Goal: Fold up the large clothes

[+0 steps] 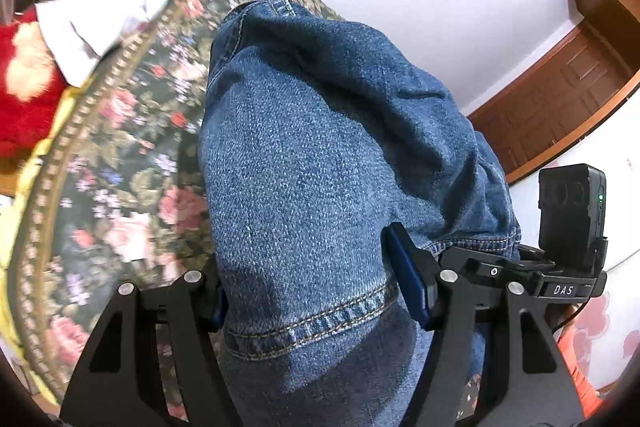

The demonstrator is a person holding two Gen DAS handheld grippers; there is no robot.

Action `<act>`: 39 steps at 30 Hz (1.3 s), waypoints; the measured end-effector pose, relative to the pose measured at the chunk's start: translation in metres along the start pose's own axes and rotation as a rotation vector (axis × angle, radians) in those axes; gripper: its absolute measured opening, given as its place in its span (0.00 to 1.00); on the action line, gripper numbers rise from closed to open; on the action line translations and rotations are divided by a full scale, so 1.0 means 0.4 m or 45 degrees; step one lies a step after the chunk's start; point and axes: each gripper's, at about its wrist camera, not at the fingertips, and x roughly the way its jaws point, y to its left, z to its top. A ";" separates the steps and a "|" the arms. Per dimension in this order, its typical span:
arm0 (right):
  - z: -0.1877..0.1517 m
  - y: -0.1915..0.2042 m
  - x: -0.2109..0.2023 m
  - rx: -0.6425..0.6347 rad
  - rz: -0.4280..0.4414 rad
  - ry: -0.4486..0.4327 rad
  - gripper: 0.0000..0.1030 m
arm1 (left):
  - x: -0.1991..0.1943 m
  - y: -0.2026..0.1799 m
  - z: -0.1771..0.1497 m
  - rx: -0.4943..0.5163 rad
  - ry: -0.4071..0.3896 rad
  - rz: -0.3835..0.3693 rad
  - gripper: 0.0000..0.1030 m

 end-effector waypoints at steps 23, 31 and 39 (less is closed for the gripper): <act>-0.201 0.000 0.326 -0.005 -0.118 0.312 0.53 | 0.079 0.270 -0.271 -0.176 0.107 0.139 0.68; -0.204 0.014 0.216 -0.156 -0.227 0.294 0.64 | 0.003 0.210 -0.309 -0.010 0.044 0.294 0.68; -0.209 0.105 0.111 -0.421 -0.344 0.153 0.64 | -0.083 0.151 -0.294 0.221 -0.072 0.512 0.68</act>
